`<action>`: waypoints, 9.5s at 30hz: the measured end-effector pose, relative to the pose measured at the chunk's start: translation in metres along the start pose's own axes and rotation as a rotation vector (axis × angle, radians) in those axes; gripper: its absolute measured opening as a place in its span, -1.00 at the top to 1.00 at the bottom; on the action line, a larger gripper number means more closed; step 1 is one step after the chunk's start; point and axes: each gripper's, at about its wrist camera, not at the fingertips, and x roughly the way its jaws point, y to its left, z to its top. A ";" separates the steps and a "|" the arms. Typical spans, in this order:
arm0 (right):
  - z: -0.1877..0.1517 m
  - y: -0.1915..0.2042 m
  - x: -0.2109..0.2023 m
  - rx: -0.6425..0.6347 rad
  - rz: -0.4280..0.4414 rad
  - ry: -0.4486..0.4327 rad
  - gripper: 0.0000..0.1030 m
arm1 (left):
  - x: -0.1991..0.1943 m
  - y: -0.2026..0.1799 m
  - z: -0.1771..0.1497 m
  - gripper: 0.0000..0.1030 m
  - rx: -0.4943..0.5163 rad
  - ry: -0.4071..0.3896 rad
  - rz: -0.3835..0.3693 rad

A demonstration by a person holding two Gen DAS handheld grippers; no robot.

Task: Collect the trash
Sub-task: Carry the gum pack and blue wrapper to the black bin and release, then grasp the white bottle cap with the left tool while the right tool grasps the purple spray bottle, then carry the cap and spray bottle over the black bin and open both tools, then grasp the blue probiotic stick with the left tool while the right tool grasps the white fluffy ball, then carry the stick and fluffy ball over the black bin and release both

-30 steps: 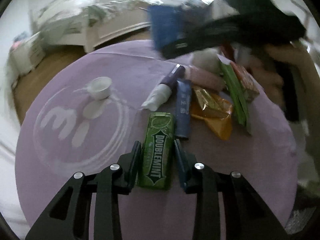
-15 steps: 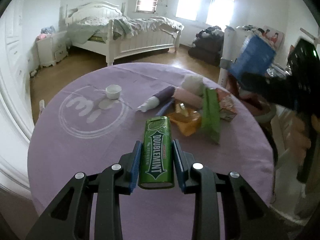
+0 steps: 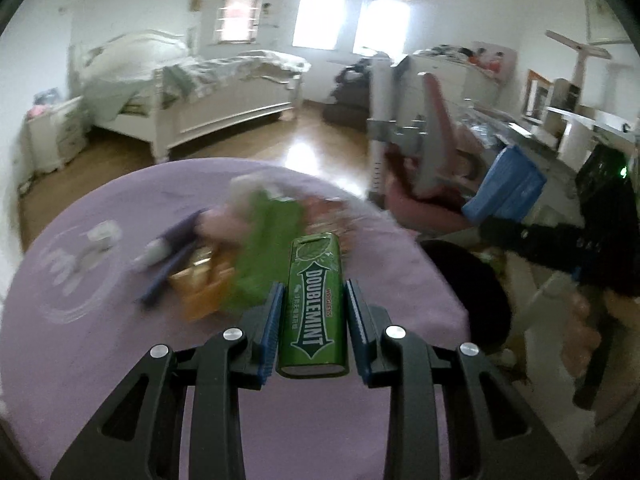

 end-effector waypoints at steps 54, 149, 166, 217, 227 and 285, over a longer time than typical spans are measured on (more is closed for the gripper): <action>-0.033 -0.192 -0.049 0.336 -0.261 -0.024 -0.14 | 0.126 -0.175 0.039 0.01 0.116 0.142 -0.326; 0.013 -0.094 -0.065 0.147 -0.119 -0.230 0.47 | 0.063 -0.099 0.057 0.30 0.002 -0.002 -0.234; -0.012 -0.182 -0.061 0.296 -0.208 -0.189 0.47 | 0.152 -0.177 0.035 0.30 0.098 0.184 -0.336; 0.014 -0.092 0.036 0.161 -0.116 -0.001 -0.66 | 0.065 -0.020 0.035 -0.75 -0.142 0.030 -0.050; 0.057 0.033 0.128 -0.085 -0.010 0.105 -0.66 | 0.032 0.117 0.005 -0.57 -0.280 0.068 0.173; 0.017 -0.109 -0.061 0.115 -0.219 -0.238 0.27 | 0.089 -0.111 0.051 0.74 0.043 0.061 -0.258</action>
